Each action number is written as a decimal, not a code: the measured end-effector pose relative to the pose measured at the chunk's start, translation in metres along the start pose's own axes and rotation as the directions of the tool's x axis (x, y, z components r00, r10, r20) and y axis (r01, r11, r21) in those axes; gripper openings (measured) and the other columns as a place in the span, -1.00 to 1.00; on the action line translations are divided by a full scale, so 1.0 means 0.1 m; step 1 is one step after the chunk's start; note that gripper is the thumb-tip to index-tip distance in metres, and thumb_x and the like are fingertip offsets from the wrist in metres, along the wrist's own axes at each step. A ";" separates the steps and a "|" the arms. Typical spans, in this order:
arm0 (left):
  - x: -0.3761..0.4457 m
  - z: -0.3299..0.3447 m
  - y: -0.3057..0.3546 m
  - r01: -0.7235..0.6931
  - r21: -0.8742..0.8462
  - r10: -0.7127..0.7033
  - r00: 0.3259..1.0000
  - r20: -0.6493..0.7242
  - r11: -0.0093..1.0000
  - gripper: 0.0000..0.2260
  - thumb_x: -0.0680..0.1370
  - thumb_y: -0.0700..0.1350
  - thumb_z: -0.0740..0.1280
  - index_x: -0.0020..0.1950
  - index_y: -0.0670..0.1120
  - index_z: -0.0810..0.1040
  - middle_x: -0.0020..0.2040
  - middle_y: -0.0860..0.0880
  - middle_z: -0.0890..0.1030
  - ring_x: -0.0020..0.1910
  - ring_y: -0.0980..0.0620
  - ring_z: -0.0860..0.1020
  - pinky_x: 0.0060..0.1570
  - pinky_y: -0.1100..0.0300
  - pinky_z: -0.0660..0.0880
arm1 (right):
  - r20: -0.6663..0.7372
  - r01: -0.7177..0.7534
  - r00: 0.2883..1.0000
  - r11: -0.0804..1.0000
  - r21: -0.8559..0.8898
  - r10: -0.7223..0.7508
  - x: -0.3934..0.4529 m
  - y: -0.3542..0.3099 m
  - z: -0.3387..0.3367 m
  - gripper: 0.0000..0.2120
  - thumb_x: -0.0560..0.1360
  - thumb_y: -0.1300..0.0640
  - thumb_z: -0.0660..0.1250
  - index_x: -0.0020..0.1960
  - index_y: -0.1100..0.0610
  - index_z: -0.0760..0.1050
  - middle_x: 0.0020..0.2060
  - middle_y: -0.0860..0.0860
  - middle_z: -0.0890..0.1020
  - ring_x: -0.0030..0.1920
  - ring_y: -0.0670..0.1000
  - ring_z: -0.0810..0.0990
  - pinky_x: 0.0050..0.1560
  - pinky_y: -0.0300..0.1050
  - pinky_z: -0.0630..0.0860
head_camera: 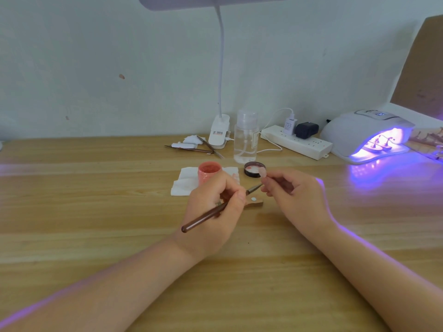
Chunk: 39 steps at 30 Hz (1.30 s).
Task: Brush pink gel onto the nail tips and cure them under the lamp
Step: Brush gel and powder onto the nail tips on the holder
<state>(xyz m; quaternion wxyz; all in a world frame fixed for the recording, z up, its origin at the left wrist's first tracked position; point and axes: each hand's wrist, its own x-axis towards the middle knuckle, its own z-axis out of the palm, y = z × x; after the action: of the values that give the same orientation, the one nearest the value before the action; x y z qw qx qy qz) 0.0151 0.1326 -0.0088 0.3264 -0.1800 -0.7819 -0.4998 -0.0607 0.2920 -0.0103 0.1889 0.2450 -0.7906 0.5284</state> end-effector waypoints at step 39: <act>1.15 -0.54 -0.13 0.503 0.604 -0.603 0.796 -0.046 0.618 -0.79 0.44 -0.17 0.33 -0.41 -0.13 0.55 -0.43 -0.01 0.55 -0.40 0.05 0.49 -0.33 0.19 0.44 | 0.009 0.066 0.998 0.996 -0.066 -0.066 0.03 0.14 0.04 -0.91 0.45 0.22 0.43 -0.10 0.06 0.66 -0.34 -0.17 0.64 -0.28 -0.09 0.63 -0.18 -0.17 0.55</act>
<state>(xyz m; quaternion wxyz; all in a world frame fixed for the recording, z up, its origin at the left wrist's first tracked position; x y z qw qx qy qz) -0.0583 0.0727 0.0776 0.1303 0.1405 -0.9369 -0.2924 -0.0716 0.2918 -0.0203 0.2115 0.2663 -0.8000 0.4944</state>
